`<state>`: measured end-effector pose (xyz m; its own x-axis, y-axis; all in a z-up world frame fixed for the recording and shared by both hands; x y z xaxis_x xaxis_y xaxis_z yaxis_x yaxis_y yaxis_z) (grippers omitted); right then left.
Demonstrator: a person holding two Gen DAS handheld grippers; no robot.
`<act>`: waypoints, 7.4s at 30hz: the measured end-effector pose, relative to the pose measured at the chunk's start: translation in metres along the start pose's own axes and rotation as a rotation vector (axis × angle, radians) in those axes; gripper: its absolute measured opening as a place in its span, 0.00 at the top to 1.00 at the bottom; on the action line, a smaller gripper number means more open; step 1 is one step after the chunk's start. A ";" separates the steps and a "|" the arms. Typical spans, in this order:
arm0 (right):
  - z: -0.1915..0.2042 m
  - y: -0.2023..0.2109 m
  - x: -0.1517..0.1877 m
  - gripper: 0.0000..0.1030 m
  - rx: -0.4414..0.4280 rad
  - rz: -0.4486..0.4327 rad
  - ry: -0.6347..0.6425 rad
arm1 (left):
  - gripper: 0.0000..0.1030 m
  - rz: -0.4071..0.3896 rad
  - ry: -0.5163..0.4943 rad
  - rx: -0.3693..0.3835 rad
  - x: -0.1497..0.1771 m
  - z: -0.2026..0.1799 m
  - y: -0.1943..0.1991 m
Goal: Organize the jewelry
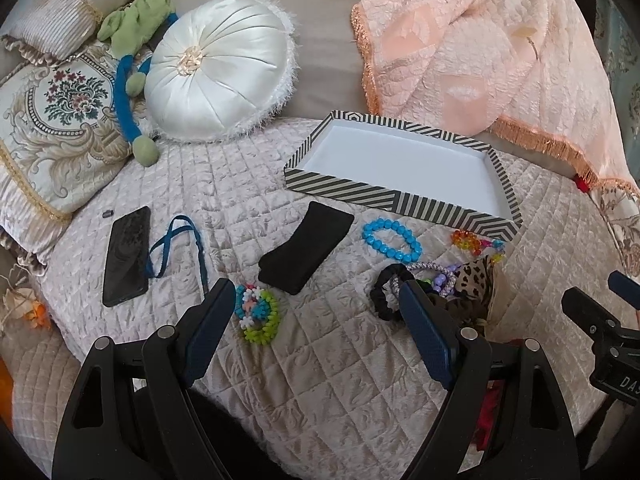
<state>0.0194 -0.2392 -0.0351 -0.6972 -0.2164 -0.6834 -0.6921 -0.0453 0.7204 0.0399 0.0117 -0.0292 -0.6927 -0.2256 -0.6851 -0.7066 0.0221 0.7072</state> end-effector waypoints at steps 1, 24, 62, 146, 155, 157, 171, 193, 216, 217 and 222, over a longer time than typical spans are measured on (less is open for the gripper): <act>0.001 0.000 0.000 0.01 -0.002 0.000 0.000 | 0.19 0.000 0.001 -0.003 0.000 0.001 0.000; 0.008 -0.010 -0.002 0.01 -0.028 0.006 0.033 | 0.19 0.045 0.021 -0.022 -0.004 0.018 -0.016; 0.078 -0.185 -0.076 0.90 -0.305 0.215 0.265 | 0.66 0.354 -0.004 0.050 -0.029 0.022 -0.148; 0.015 -0.037 -0.063 0.62 -0.173 -0.031 0.080 | 0.46 0.053 -0.004 -0.012 -0.033 -0.033 -0.016; 0.020 -0.017 -0.052 0.62 -0.181 -0.042 0.084 | 0.46 0.016 -0.011 -0.008 -0.023 -0.033 0.007; 0.022 -0.013 -0.052 0.62 -0.179 -0.047 0.094 | 0.46 0.013 -0.009 -0.010 -0.022 -0.032 0.010; 0.027 -0.005 -0.046 0.61 -0.188 -0.042 0.113 | 0.46 0.017 0.001 -0.024 -0.012 -0.026 0.020; -0.016 -0.006 -0.031 0.61 -0.158 -0.017 0.039 | 0.46 0.066 0.047 -0.027 -0.008 -0.006 0.011; 0.003 -0.058 -0.044 0.60 -0.314 0.038 0.111 | 0.43 0.346 0.072 0.059 0.007 -0.019 -0.077; 0.007 -0.064 -0.046 0.60 -0.328 0.044 0.128 | 0.43 0.352 0.061 0.058 0.007 -0.022 -0.081; 0.030 -0.101 -0.055 0.62 -0.393 0.098 0.214 | 0.43 0.378 0.031 0.045 0.011 -0.027 -0.096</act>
<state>0.1221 -0.1939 -0.0739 -0.6730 -0.4332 -0.5995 -0.4726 -0.3717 0.7991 0.1041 -0.0197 -0.1003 -0.9013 -0.2224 -0.3717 -0.4086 0.1518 0.9000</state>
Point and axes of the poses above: each gripper's, at about its wrist camera, not at the fingertips, and y roughly against the way its jaws point, z to its left, x to its underside, the point moved 4 cm from there along -y, roughly the way its jaws point, and after that the axes turned 15 degrees about y, right-handed, at the moved point
